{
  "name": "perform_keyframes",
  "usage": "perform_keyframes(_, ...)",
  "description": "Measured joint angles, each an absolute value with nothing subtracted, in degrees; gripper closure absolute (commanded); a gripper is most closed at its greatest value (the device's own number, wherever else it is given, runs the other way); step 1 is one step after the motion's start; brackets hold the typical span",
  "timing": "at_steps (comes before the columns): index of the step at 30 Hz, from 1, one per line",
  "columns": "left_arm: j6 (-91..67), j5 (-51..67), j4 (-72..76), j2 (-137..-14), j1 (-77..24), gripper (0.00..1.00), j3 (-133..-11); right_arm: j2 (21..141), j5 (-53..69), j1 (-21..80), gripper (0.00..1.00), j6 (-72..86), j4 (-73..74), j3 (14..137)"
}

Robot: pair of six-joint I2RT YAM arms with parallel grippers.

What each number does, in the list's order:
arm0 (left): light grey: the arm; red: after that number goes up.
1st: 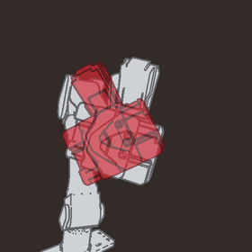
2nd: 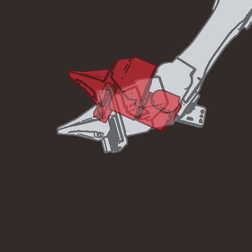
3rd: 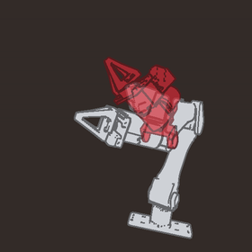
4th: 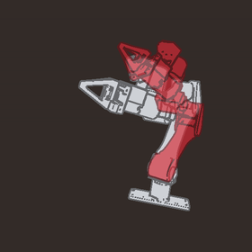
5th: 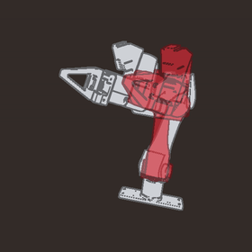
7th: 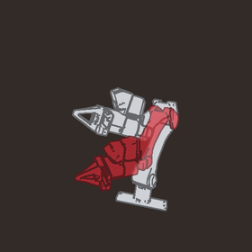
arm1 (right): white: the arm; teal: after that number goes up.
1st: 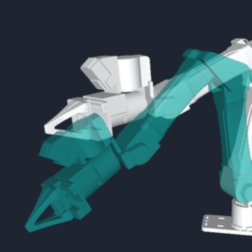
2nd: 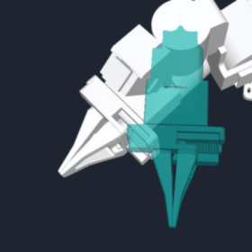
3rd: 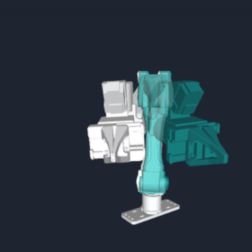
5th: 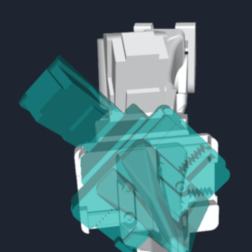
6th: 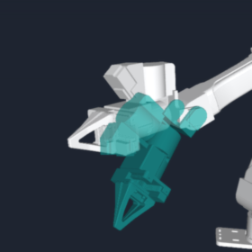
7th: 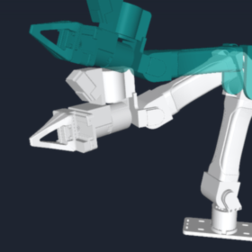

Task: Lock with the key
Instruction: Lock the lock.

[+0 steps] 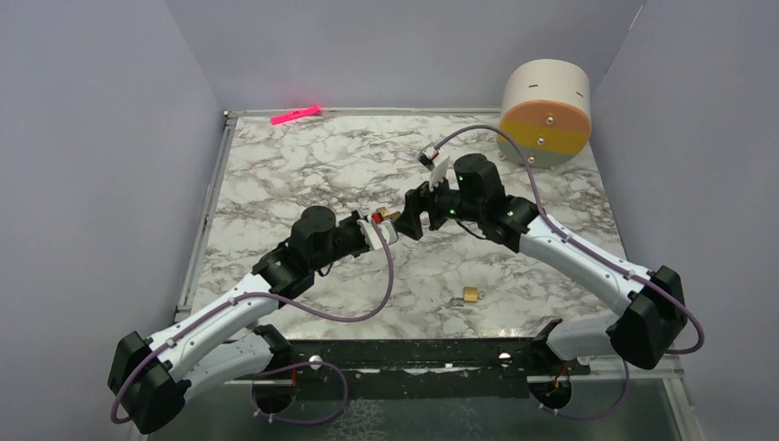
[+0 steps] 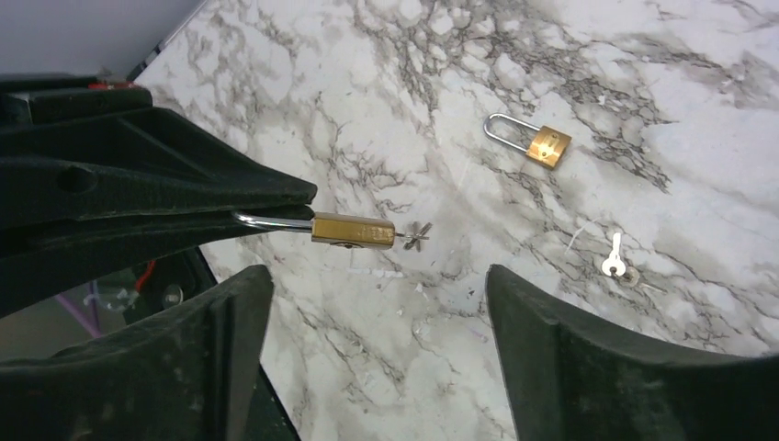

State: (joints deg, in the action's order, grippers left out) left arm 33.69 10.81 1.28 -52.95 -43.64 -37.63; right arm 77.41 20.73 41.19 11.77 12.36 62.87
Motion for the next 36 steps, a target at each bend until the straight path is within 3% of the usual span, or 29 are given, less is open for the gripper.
perform_keyframes(13,30.0,10.6,1.2,-52.5,-43.6,1.0,-37.8,64.1,12.5,35.4,0.0,12.8,4.9,56.5)
perform_keyframes(19,27.7,9.6,2.9,-51.5,-43.2,1.0,-37.7,64.9,19.2,27.0,0.0,17.8,-1.7,51.9)
perform_keyframes(29,19.7,10.3,6.3,-50.6,-42.3,1.0,-36.7,67.9,31.1,26.7,0.0,21.6,-12.4,49.0)
perform_keyframes(36,12.7,19.5,4.4,-51.1,-40.2,1.0,-37.9,70.2,38.4,26.7,0.01,21.6,-19.8,48.8)
